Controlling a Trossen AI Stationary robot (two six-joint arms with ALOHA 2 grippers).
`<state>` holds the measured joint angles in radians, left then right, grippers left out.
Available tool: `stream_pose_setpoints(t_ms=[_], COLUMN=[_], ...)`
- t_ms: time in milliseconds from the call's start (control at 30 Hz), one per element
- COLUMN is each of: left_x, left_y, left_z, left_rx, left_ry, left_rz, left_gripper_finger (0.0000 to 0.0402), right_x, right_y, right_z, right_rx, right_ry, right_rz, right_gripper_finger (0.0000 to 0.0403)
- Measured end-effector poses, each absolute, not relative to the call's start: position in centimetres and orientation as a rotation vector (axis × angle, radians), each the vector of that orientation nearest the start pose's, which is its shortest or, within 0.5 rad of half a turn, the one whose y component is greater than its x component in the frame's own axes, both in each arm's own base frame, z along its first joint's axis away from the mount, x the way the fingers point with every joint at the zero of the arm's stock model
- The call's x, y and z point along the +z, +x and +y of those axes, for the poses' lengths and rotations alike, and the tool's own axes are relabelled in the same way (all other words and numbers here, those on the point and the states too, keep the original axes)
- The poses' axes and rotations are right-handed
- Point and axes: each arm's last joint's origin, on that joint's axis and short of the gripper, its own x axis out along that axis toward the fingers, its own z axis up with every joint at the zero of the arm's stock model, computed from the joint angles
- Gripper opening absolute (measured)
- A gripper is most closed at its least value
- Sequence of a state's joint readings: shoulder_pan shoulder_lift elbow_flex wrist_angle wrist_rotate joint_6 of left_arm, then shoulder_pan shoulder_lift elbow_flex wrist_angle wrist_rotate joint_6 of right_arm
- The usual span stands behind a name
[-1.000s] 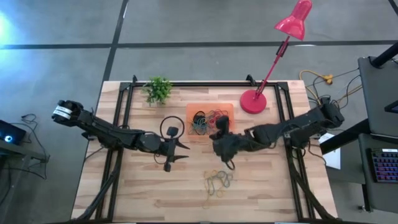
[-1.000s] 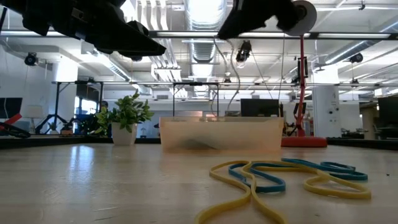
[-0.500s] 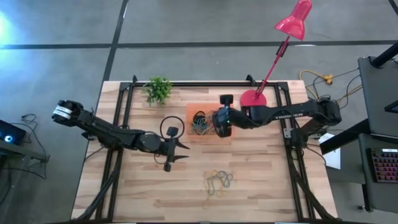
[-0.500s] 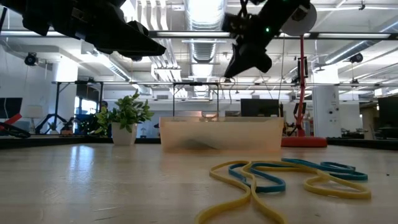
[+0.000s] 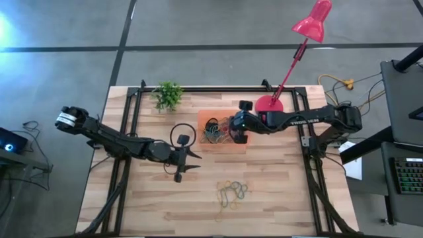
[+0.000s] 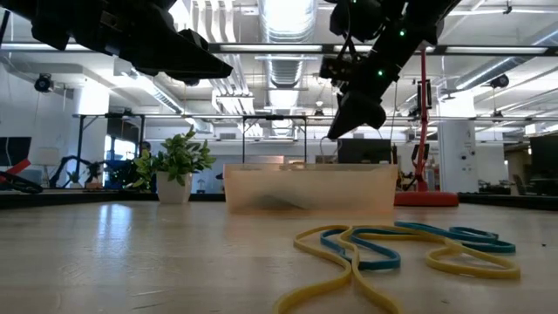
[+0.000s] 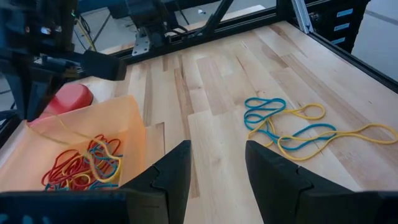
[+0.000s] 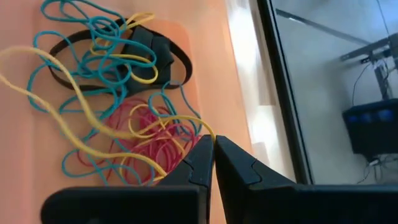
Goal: Pick and place rubber bands into bin
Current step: Put the top yellow rubber band into the bin, then put the right blue rubber band into the bin
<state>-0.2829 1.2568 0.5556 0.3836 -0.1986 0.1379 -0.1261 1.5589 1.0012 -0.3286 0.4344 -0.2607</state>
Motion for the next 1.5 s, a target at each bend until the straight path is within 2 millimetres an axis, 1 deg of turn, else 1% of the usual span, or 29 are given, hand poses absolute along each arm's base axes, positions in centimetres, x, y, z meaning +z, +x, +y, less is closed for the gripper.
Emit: stream_pose_setpoints(t_ms=[133,267,367,567,633,700,833,1033,1167,1300,1400,1500], left_x=[21.2,21.2,21.2,21.2,21.2,21.2,21.2,21.2,21.1,21.0,21.0,21.0], left_y=[24.7,24.7,24.7,24.7,24.7,24.7,24.7,24.7,24.6,24.6,24.6,24.6], left_z=[-6.6,-6.6,-6.6,-6.6,-6.6,-6.6,-6.6,-6.6,-6.6,-6.6,-6.6,-6.6], left_rx=[-0.105,-0.105,-0.105,-0.104,-0.103,-0.101,-0.101,-0.101,-0.101,-0.102,-0.103,-0.103], left_ry=[0.212,0.212,0.211,0.21,0.203,0.188,0.188,0.188,0.189,0.194,0.196,0.196], left_rz=[0.303,0.303,0.302,0.302,0.302,0.304,0.31,0.312,0.314,0.317,0.317,0.316], left_gripper_finger=[0.0137,0.0137,0.0137,0.0137,0.0137,0.0137,0.0137,0.0137,0.0137,0.0137,0.0137,0.0137], right_x=[21.2,20.9,20.9,20.9,20.8,20.8,20.5,19.5,18.3,17.0,16.2,15.6], right_y=[31.0,31.0,31.1,31.0,31.0,31.1,31.2,30.6,29.6,28.5,28.0,27.9], right_z=[-5.3,-5.0,-4.9,-5.0,-4.7,-4.2,-2.4,1.5,4.3,6.8,8.0,8.8], right_rx=[-0.424,-0.3,-0.276,-0.305,-0.255,-0.162,0.039,0.214,0.268,0.302,0.328,0.336], right_ry=[-0.331,-0.29,-0.261,-0.253,-0.236,-0.209,-0.14,-0.064,-0.029,-0.004,0.015,0.024], right_rz=[0.953,0.95,0.942,0.943,0.944,0.94,0.922,0.948,0.996,1.005,0.958,0.893], right_gripper_finger=[0.0009,0.0024,0.0051,0.0116,0.0131,0.0141,0.0147,0.0138,0.013,0.0123,0.0117,0.0111])
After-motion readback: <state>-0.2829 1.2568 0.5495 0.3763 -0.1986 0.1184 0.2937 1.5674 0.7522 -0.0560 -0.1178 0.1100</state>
